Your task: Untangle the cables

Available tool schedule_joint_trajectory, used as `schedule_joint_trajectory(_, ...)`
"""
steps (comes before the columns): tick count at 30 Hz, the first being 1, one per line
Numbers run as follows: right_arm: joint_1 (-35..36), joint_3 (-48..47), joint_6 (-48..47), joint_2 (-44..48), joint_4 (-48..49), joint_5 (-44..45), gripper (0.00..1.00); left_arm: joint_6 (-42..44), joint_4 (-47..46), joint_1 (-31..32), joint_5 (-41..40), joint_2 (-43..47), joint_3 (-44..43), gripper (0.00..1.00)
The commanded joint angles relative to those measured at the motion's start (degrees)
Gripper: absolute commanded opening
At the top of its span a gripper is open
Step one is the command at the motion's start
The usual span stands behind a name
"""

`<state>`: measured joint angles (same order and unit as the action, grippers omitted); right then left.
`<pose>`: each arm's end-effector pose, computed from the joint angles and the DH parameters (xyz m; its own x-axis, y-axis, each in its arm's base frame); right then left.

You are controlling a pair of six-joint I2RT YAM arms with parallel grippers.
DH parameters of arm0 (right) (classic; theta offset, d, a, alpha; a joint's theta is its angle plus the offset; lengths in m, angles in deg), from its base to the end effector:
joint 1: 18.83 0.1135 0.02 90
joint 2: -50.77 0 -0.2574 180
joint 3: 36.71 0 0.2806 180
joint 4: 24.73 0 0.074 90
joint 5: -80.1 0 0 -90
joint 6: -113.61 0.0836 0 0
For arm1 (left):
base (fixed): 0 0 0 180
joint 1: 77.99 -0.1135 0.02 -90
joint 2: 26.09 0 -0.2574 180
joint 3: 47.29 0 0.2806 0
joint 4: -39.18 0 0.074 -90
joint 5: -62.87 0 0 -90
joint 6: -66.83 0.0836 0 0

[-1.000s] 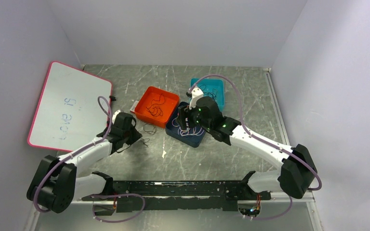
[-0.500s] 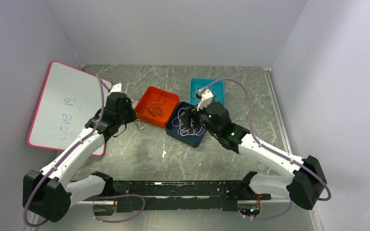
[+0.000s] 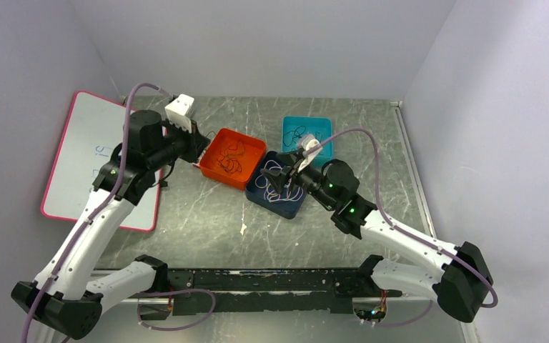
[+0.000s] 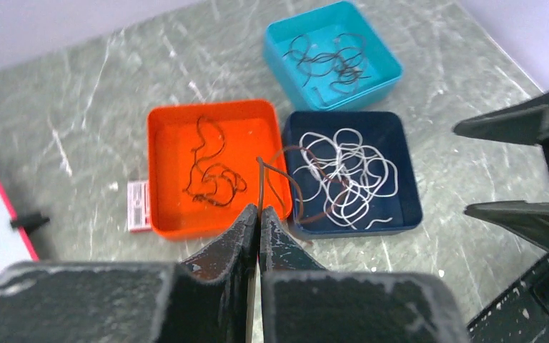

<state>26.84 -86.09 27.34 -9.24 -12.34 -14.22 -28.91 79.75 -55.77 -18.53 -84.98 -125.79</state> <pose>0.2222 0.2365 0.2895 -0.0284 0.0638 -0.9976 -0.7657 0.6402 0.0627 0.2708 -0.1241 0.3720 -0.3798 0.0483 -0.9238 0.4675 0.8717 -0.1466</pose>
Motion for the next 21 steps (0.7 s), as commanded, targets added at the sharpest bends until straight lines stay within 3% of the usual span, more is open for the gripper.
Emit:
schedule_joint_trajectory(1, 0.37, -0.23, -6.45, 0.58, 7.57, -8.12, 0.67, 8.26, 1.9, -0.25, 11.6, -0.23, -3.39, 0.07)
schedule_joint_trajectory(6, 0.61, -1.79, -8.58, -0.49, 9.1, -13.02, 0.63, 9.7, 3.39, 0.93, 16.3, -2.86, -5.28, 0.07)
schedule_joint_trajectory(12, 1.36, -3.73, -8.68, -3.1, 9.14, -15.25, 0.61, 9.21, 1.16, 8.01, 12.75, -3.46, -4.73, 0.07)
schedule_joint_trajectory(21, 2.08, -5.98, -5.28, -7.36, 10.2, -13.36, 0.56, 9.69, -0.64, 11.95, 13.96, -5.02, -5.0, 0.07)
